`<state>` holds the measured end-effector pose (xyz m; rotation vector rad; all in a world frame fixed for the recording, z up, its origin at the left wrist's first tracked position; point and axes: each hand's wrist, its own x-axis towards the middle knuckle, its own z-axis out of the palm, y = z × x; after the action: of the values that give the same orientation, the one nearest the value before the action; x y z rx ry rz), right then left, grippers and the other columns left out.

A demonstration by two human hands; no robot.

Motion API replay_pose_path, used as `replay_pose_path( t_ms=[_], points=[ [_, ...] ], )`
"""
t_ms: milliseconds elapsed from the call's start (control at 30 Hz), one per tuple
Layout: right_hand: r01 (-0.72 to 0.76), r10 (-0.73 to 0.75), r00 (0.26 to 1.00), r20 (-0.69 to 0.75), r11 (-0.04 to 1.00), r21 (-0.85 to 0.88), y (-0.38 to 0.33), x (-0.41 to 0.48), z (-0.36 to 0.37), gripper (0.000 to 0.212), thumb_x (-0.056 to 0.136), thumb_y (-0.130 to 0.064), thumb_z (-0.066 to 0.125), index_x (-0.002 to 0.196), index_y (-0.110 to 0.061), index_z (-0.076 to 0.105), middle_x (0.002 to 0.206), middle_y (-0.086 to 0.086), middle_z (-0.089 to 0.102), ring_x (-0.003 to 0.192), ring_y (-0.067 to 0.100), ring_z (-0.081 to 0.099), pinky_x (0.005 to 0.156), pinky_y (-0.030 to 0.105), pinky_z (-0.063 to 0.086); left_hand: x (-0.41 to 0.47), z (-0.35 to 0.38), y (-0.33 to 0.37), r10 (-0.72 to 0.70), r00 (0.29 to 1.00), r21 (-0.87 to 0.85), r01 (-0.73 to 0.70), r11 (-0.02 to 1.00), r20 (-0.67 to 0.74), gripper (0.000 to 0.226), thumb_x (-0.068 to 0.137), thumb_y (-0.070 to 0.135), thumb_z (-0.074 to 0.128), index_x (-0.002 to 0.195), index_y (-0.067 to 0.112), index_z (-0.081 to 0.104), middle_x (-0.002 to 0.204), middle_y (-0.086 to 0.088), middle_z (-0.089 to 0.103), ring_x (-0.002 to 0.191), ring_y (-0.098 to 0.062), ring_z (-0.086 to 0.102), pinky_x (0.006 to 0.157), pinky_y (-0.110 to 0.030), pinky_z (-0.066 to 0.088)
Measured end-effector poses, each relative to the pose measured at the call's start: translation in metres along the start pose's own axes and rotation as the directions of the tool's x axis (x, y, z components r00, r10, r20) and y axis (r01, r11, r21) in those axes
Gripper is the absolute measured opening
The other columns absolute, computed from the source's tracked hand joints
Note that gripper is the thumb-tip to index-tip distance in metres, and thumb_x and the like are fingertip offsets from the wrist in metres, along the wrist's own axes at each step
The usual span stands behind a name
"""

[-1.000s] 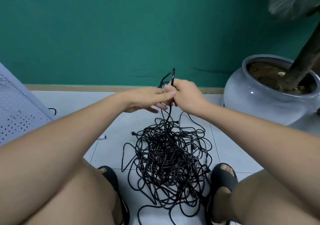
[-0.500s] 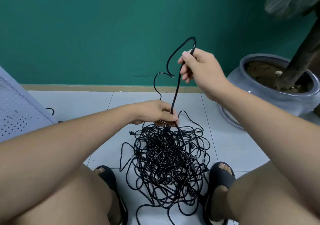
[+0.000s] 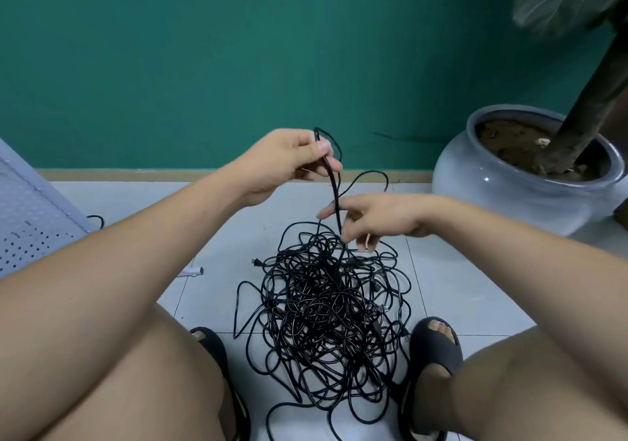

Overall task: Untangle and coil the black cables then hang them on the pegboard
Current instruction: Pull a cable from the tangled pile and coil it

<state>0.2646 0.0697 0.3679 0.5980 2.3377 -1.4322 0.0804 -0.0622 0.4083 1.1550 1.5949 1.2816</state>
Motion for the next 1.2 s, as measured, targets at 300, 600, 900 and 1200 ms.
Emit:
replay_pose_path(
  t_ms=[300, 600, 900, 1200],
  points=[
    [0.106, -0.18, 0.885, -0.429, 0.976, -0.191, -0.012, 0.022, 0.029, 0.028, 0.113, -0.025, 0.05, 0.095, -0.017, 0.07, 0.07, -0.002, 0.068, 0.054, 0.009, 0.059, 0.062, 0.032, 0.05, -0.002, -0.008, 0.002, 0.019, 0.99, -0.052, -0.027, 0.998, -0.14, 0.02, 0.111, 0.037, 0.058, 0.113, 0.017, 0.062, 0.122, 0.0, 0.079, 0.102, -0.013, 0.072, 0.084, -0.029, 0.051],
    [0.223, -0.272, 0.668, -0.692, 0.961, -0.162, -0.052, 0.002, -0.018, 0.031, 0.109, -0.031, 0.051, 0.087, -0.018, 0.069, 0.06, -0.006, 0.063, 0.051, 0.009, 0.052, 0.06, 0.033, 0.047, -0.012, 0.011, -0.068, -0.363, 0.917, 0.462, 0.254, 0.85, 0.165, 0.057, 0.088, 0.054, 0.083, 0.135, 0.03, 0.062, 0.13, 0.009, 0.068, 0.12, -0.01, 0.065, 0.107, -0.033, 0.05],
    [0.447, -0.205, 0.601, -0.772, 0.887, 0.113, -0.055, -0.008, -0.054, 0.032, 0.113, -0.032, 0.05, 0.094, -0.014, 0.067, 0.061, -0.005, 0.056, 0.057, 0.016, 0.051, 0.058, 0.033, 0.046, -0.013, 0.028, -0.096, -0.421, 0.893, 0.58, 0.262, 0.771, 0.157, 0.016, 0.106, 0.031, 0.067, 0.094, 0.02, 0.065, 0.1, -0.004, 0.078, 0.084, -0.016, 0.069, 0.073, -0.028, 0.053],
    [0.329, -0.058, 0.791, -0.609, 0.88, 0.343, -0.035, -0.005, -0.049, 0.022, 0.108, -0.022, 0.054, 0.114, -0.007, 0.068, 0.065, 0.004, 0.062, 0.054, 0.02, 0.053, 0.053, 0.029, 0.045, -0.009, 0.028, -0.048, -0.219, 0.951, 0.482, 0.091, 0.871, 0.216, 0.019, 0.113, 0.018, 0.053, 0.098, 0.012, 0.065, 0.086, -0.003, 0.076, 0.074, -0.015, 0.071, 0.06, -0.021, 0.048]
  ],
)
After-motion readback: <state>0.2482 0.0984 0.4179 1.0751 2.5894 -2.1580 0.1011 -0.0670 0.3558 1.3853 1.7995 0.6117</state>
